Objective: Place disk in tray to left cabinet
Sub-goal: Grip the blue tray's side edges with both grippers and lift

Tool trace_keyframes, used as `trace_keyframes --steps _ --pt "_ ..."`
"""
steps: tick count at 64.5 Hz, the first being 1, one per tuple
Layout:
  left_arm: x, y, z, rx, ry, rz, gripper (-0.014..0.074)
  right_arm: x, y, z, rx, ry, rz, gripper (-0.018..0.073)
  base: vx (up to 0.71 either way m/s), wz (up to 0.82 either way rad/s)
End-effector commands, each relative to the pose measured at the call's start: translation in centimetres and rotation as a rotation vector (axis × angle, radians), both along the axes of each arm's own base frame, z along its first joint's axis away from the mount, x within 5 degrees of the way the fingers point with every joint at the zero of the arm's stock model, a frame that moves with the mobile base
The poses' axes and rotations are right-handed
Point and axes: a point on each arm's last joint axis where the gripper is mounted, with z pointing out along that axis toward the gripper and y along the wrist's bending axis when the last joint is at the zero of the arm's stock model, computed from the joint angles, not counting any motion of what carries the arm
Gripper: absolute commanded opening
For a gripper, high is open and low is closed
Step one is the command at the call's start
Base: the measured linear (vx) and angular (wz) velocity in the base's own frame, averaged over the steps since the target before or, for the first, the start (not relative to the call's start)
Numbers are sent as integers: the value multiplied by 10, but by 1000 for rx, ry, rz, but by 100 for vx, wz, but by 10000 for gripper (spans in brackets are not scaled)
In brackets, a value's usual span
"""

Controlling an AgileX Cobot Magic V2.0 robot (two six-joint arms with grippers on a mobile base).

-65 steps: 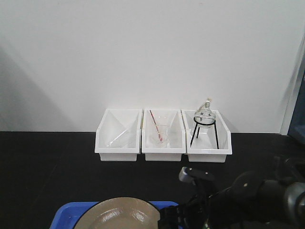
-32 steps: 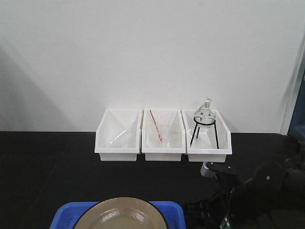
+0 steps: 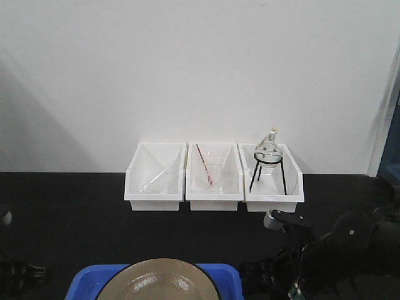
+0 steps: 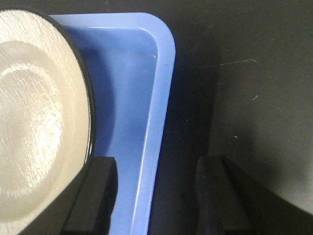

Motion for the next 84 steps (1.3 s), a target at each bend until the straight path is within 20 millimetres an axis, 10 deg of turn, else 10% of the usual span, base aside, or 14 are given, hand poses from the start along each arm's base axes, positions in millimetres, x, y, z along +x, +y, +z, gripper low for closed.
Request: trace_keyframes --steps 1,22,84 --pt "20 -5 3 -14 -41 -21 367 3 -1 26 30 -89 -17 421 0 0" --pt "53 -13 -36 -55 120 -68 377 2 -1 26 30 -80 -13 421 0 0" --pt "59 -19 -87 -109 307 -101 436 3 38 -38 19 74 84 420 0 0"
